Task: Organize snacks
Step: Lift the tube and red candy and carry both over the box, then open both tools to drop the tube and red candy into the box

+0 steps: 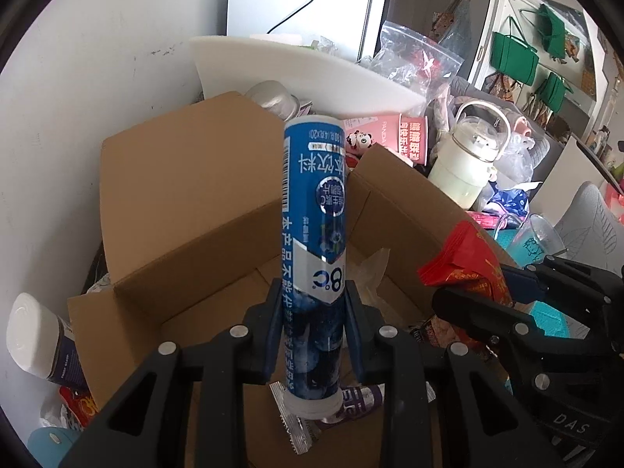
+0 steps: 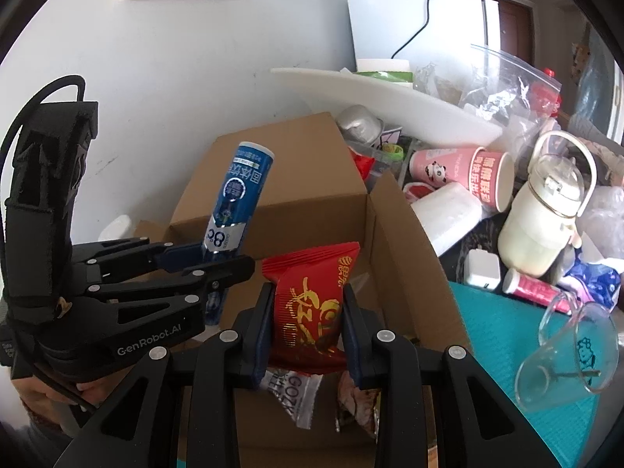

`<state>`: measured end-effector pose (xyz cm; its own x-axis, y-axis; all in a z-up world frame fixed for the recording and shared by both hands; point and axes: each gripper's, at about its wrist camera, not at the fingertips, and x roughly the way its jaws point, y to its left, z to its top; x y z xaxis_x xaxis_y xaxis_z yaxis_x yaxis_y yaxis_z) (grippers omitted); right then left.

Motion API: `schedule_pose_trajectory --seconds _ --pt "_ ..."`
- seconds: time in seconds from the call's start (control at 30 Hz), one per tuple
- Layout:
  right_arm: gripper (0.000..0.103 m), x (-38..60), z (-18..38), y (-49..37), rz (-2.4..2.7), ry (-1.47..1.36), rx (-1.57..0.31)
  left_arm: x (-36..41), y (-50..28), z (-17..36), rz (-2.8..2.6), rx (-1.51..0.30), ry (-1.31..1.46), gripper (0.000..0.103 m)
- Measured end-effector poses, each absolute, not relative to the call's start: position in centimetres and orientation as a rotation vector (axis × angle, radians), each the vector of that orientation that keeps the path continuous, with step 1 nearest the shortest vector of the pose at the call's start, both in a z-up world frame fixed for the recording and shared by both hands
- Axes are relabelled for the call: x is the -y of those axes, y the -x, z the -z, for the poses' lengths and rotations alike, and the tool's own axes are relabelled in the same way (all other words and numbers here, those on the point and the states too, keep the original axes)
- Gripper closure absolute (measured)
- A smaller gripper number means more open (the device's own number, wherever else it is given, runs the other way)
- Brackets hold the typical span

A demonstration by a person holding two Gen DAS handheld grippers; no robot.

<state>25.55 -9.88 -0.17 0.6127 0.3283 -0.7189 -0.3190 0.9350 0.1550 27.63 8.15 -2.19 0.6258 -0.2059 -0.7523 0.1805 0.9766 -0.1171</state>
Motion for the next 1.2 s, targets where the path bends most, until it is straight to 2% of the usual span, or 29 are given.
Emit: schedule_pose_trajectory --seconds 0.5,0.6,0.7,1.0,1.2 --pt "0.071 9.3 3.1 -27.2 -0.327 0.023 -0.94 -8.1 -29.0 4.3 0.169 -0.993 0.014 0.075" --pt "0.065 9.4 3.4 -27.4 -0.32 0.021 -0.956 -8.2 -29.4 4.8 0.151 -1.02 0.013 0.072" --pt "0.055 9.3 3.6 -27.4 -0.316 0.031 -0.964 -8.3 -29.6 5.3 0.137 -1.039 0.023 0.063" --pt "0.054 9.5 3.4 -27.2 -0.287 0.042 -0.958 -8.6 -29.6 5.2 0.127 -1.04 0.039 0.063" --pt "0.054 9.7 2.3 -26.4 -0.282 0.036 -0.922 -8.6 -28.3 2.9 0.133 -0.977 0.036 0.063"
